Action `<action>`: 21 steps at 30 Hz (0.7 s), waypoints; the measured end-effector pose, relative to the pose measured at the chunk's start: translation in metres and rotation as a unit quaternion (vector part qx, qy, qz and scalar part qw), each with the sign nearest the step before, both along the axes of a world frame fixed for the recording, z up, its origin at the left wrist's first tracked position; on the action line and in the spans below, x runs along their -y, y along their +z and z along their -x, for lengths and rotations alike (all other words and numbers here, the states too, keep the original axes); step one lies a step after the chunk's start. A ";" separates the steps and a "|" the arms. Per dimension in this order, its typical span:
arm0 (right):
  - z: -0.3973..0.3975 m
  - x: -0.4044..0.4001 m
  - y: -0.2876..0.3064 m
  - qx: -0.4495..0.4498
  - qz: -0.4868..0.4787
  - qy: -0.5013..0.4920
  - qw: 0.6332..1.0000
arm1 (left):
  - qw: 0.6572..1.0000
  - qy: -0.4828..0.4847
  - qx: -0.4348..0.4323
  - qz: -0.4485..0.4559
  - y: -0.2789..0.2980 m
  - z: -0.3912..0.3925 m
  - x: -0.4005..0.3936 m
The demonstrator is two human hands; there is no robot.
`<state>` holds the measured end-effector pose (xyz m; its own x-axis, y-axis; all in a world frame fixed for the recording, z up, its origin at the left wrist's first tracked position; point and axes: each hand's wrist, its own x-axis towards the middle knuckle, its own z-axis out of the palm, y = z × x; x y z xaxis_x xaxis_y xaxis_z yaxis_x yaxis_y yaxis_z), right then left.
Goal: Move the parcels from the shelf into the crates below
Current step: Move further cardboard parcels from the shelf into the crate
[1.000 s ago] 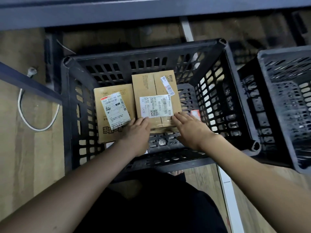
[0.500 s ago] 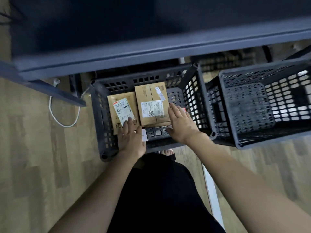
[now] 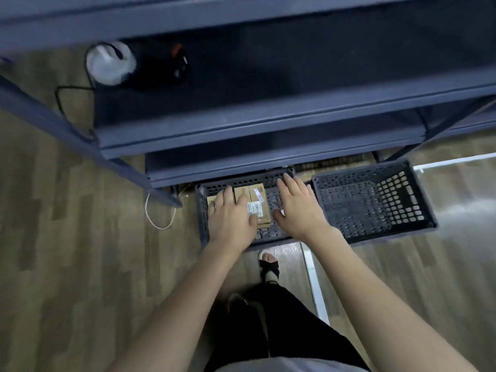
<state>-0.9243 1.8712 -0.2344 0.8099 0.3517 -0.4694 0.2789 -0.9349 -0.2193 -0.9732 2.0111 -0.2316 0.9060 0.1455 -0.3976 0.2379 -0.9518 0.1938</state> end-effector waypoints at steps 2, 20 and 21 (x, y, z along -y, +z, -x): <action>0.002 0.000 0.031 0.026 -0.026 0.006 0.999 | 1.000 -0.003 0.024 -0.006 0.029 0.003 0.004; -0.087 0.017 0.187 0.224 -0.145 0.052 0.962 | 0.960 0.055 0.272 -0.029 0.191 -0.074 -0.015; -0.091 0.014 0.190 0.229 -0.149 0.053 0.961 | 0.958 0.062 0.276 -0.032 0.196 -0.076 -0.020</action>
<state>-0.8331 1.8576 -0.0448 0.8596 0.5073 0.0615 0.5001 -0.8102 -0.3056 -0.8968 2.0315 -0.0361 0.9497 0.2739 0.1515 0.2278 -0.9369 0.2653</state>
